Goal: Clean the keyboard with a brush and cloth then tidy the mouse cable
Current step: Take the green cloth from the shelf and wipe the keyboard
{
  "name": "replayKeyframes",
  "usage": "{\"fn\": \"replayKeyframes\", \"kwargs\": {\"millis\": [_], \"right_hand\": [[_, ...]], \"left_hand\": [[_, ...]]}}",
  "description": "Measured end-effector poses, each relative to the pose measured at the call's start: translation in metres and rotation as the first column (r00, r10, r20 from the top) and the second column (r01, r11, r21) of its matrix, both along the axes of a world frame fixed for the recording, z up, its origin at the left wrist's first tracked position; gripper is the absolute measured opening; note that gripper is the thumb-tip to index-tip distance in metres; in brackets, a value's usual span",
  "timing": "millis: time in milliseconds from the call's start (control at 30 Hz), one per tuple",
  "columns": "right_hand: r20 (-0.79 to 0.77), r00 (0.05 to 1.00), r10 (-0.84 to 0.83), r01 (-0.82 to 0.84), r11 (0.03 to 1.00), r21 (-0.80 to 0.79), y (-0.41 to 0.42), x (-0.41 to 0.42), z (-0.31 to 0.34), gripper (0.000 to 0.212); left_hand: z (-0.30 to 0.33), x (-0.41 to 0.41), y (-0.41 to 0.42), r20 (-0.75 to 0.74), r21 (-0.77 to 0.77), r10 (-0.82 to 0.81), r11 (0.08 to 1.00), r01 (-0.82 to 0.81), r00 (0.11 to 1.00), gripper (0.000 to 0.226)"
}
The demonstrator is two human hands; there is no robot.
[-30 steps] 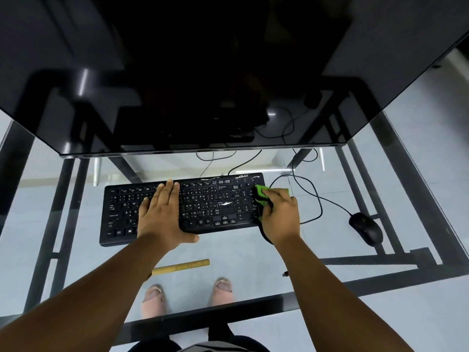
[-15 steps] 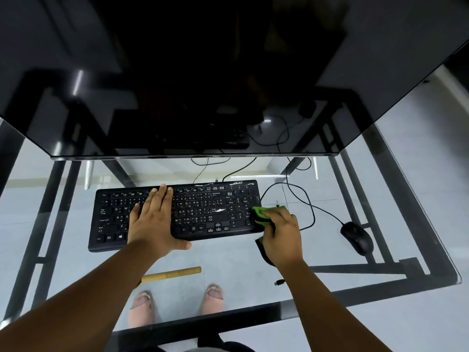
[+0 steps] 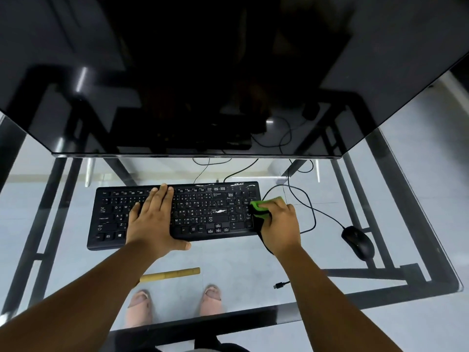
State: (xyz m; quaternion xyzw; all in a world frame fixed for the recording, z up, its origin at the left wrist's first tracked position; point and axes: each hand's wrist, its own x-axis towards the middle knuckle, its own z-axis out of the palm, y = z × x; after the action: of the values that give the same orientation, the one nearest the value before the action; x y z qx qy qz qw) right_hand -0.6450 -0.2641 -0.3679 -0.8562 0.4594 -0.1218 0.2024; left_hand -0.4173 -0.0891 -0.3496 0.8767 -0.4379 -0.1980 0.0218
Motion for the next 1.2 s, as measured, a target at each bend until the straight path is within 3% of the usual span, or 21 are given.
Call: {"fn": "replayKeyframes", "kwargs": {"millis": [233, 467, 700, 867, 1067, 1200], "right_hand": [[0.155, 0.985, -0.073, 0.069, 0.997, 0.029, 0.013, 0.010, 0.008, 0.043], [0.026, 0.925, 0.379, -0.377, 0.924, -0.057, 0.036, 0.046, 0.006, 0.049], [0.104, 0.981, 0.166, -0.159, 0.985, -0.069, 0.045, 0.049, 0.001, 0.047], [0.040, 0.941, 0.336, -0.333, 0.941, -0.067, 0.051, 0.052, 0.006, 0.049], [0.073, 0.986, 0.147, -0.143, 0.988, -0.056, 0.043, 0.050, 0.003, 0.047], [0.058, 0.959, 0.276, -0.273, 0.960, -0.053, 0.055, 0.058, 0.005, 0.052]], "left_hand": [[-0.002, 0.002, 0.001, -0.002, -0.017, -0.010, 1.000, 0.010, 1.000, 0.142], [-0.004, 0.004, 0.004, 0.007, -0.027, -0.020, 0.999, 0.020, 1.000, 0.140], [-0.007, 0.005, 0.006, 0.014, -0.049, -0.023, 0.999, 0.023, 1.000, 0.140], [-0.009, 0.005, 0.007, 0.003, -0.064, -0.020, 0.998, 0.020, 1.000, 0.140], [-0.010, 0.007, 0.007, 0.002, -0.070, -0.027, 0.997, 0.027, 1.000, 0.139], [-0.011, 0.007, 0.007, 0.010, -0.060, -0.030, 0.998, 0.031, 0.999, 0.139]]}}
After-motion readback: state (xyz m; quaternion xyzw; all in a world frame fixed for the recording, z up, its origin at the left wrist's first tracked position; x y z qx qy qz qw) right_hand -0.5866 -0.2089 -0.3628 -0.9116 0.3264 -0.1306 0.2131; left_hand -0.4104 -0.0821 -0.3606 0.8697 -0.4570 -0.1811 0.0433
